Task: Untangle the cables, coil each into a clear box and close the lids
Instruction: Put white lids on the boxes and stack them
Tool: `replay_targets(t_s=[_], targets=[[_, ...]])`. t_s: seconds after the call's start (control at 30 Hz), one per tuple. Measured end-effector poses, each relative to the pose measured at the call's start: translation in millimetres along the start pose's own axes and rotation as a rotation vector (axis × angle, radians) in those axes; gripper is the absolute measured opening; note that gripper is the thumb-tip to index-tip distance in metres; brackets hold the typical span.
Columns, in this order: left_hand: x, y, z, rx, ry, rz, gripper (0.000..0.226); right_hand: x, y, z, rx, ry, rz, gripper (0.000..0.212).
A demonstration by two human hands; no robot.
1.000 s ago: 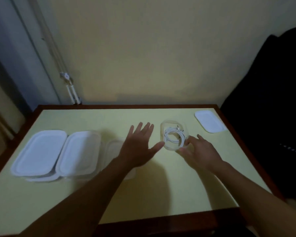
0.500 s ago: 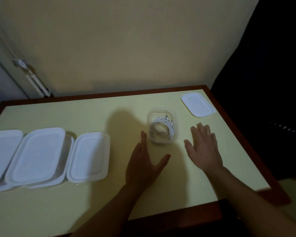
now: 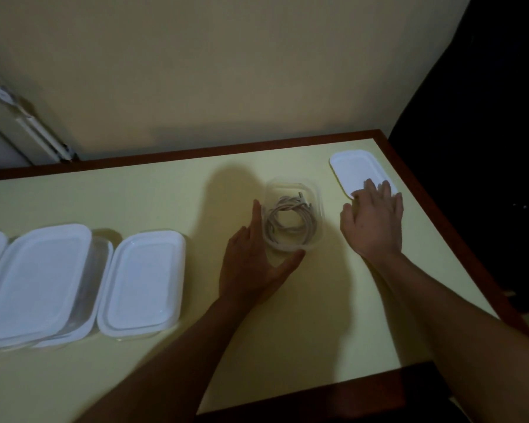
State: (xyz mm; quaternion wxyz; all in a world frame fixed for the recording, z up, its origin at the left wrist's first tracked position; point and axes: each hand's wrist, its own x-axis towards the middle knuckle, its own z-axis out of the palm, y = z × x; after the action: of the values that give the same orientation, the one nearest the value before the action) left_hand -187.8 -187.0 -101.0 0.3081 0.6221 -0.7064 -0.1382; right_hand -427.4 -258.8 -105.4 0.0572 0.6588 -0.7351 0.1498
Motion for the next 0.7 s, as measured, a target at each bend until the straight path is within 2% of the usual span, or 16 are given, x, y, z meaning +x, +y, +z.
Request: replay_targets(t_s=[0.17,0.33,0.43,0.57,0.7], targets=[[6.3,0.5,0.2,0.0,-0.017,0.01,0.116,-7.4,0.8,-0.8,0.076,0.071,-0.072,0.022],[5.5,1.3,-1.7,0.004,-0.029,0.017,0.117,-11.1,-3.5,-3.9,0.144,0.095,-0.103,0.03],[4.9,3.7,-2.6,0.018,-0.019,0.013,0.116,-15.6,-13.7,-12.1,0.276,0.154,-0.152,0.035],[6.4,3.3,-1.9,0.028,-0.012,0.028,0.116,-23.3,-45.1,-38.9,0.459,0.202,-0.182,0.024],[8.4,5.1,-1.0,0.028,0.0,0.035,0.116,-30.5,-65.7,-56.9,0.52,0.18,-0.402,0.018]])
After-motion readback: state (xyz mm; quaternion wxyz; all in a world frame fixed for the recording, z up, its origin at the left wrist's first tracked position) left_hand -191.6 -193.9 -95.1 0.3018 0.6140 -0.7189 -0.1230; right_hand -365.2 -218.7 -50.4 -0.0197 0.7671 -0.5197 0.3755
